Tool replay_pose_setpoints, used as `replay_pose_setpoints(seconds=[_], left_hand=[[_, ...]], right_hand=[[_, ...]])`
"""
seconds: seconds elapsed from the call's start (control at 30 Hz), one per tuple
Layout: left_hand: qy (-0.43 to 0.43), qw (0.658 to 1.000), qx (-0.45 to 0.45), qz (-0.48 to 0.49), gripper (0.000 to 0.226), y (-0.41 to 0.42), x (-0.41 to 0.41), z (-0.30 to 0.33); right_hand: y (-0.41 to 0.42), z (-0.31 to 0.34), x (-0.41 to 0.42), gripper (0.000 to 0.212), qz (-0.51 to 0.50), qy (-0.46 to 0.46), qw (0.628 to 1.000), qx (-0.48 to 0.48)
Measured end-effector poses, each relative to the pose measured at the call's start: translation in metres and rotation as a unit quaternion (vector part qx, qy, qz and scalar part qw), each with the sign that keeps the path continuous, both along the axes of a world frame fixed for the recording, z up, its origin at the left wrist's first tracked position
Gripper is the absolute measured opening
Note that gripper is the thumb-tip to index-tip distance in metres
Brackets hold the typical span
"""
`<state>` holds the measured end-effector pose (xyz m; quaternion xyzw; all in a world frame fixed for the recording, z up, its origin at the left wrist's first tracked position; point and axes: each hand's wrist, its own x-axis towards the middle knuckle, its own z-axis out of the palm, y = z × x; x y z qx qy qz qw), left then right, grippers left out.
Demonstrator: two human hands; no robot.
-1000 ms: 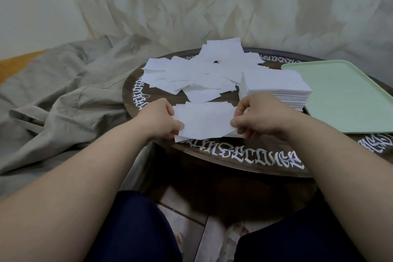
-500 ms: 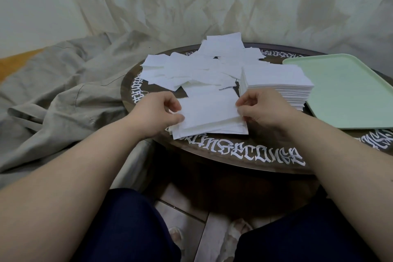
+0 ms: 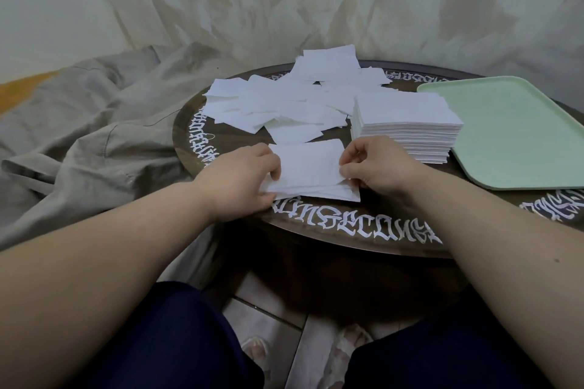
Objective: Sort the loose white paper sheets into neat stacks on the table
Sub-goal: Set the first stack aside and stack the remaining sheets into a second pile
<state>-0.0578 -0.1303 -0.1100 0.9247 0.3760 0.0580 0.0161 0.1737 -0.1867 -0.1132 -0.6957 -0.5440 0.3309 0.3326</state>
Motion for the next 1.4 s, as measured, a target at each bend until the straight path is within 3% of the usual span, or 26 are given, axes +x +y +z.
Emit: replay_pose_setpoints(seconds=[0.2, 0.43, 0.53, 0.6, 0.83, 0.97, 1.07, 1.13, 1.4], left_hand=[[0.001, 0.999, 0.000, 0.033, 0.024, 0.008, -0.001, -0.001], [-0.030, 0.999, -0.018, 0.016, 0.031, 0.005, -0.004, -0.004], [-0.014, 0.999, -0.030, 0.022, 0.040, 0.003, -0.003, -0.006], [0.002, 0.999, -0.028, 0.030, 0.041, 0.004, -0.001, -0.007], [-0.007, 0.997, -0.018, 0.076, 0.033, 0.011, 0.000, -0.007], [-0.059, 0.992, -0.078, 0.078, 0.043, 0.013, -0.006, -0.007], [-0.112, 0.984, -0.098, 0.094, 0.033, 0.014, -0.011, -0.005], [-0.125, 0.982, -0.100, 0.100, 0.030, 0.014, -0.013, -0.003], [-0.048, 0.996, -0.046, 0.061, 0.031, 0.012, -0.014, -0.002]], right_hand=[[0.002, 0.003, -0.001, 0.006, 0.027, -0.072, 0.997, 0.020], [-0.002, 0.013, -0.001, 0.023, 0.115, -0.246, 0.962, 0.010], [-0.001, 0.009, -0.004, 0.044, 0.140, -0.287, 0.947, -0.033], [0.000, 0.006, -0.006, 0.052, 0.149, -0.301, 0.941, -0.045], [0.007, -0.006, -0.014, 0.041, 0.127, -0.297, 0.946, 0.014], [0.009, 0.003, -0.012, 0.037, 0.123, -0.254, 0.959, 0.011], [0.007, 0.007, -0.003, 0.023, 0.108, -0.238, 0.965, 0.022], [0.006, 0.007, 0.002, 0.027, 0.106, -0.241, 0.965, 0.016], [0.008, 0.006, 0.000, 0.021, 0.101, -0.309, 0.945, 0.039]])
